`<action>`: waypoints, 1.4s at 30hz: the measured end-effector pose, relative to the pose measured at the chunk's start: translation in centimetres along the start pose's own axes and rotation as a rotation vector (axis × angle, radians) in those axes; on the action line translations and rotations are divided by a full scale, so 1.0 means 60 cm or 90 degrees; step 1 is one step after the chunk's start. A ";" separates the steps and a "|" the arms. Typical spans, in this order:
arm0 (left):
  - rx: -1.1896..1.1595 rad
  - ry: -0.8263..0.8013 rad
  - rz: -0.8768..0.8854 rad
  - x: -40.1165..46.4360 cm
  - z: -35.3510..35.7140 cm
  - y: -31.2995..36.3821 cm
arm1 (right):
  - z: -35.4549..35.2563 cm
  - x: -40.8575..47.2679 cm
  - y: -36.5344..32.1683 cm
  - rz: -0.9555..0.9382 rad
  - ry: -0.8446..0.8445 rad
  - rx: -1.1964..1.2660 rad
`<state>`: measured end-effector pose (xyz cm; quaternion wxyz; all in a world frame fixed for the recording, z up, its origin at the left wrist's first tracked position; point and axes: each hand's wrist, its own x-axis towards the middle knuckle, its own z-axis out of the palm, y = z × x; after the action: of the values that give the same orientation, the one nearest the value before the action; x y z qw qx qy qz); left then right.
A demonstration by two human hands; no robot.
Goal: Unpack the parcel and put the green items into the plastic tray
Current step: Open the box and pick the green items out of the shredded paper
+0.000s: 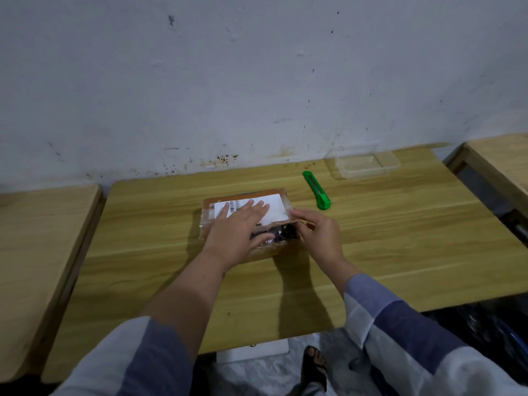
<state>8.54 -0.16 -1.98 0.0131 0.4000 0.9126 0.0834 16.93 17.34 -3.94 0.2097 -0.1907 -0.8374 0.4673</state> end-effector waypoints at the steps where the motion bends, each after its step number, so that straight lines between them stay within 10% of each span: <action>1: -0.001 0.020 -0.011 -0.006 -0.004 -0.010 | -0.001 -0.001 -0.001 0.005 0.001 0.008; 21: -0.528 0.342 -0.373 0.033 -0.095 -0.063 | 0.030 0.117 -0.083 -0.004 0.112 0.125; 42: -0.279 0.191 -0.375 0.115 -0.028 -0.136 | 0.083 0.254 -0.041 -0.018 -0.056 -0.060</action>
<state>-2.25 -0.77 -1.37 -0.0119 0.0924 0.9407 0.3261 1.17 20.49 -1.57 0.1702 -0.1681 -0.8696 0.4320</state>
